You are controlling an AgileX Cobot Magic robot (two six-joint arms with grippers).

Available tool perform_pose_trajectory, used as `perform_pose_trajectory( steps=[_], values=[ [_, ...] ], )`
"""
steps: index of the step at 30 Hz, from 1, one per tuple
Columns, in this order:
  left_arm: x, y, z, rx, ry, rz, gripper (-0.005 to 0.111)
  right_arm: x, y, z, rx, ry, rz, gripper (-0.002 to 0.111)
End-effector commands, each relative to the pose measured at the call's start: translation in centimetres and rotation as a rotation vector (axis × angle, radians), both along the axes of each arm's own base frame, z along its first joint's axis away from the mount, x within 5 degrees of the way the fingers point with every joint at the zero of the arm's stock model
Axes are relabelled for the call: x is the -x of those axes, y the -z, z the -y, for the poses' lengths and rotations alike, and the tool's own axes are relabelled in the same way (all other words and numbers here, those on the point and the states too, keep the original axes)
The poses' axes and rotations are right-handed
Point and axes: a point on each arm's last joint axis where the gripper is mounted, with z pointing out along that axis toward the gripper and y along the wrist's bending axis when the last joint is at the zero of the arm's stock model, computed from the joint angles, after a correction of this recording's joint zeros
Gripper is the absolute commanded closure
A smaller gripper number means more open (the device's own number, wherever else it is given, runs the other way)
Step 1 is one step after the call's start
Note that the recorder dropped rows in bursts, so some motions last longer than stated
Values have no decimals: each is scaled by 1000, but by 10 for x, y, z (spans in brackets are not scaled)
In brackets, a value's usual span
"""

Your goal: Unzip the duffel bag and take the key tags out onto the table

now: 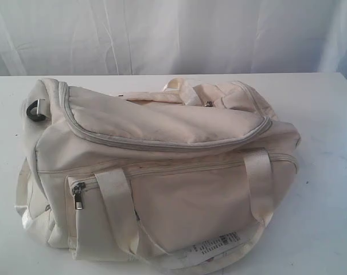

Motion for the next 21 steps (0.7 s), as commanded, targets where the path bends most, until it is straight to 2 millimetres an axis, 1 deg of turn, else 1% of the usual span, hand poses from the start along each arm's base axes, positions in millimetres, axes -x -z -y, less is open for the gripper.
perform_pose_trajectory(
  steps=[1, 19, 21],
  values=[
    [0, 1, 0, 6, 3, -4, 107, 0, 1, 0, 6, 2, 4, 108],
    [0, 1, 0, 4, 4, -4, 107, 0, 1, 0, 9, 2, 4, 108],
    [0, 0, -1, -45, 6, 6, 107, 0, 1, 0, 9, 2, 4, 108]
  ],
)
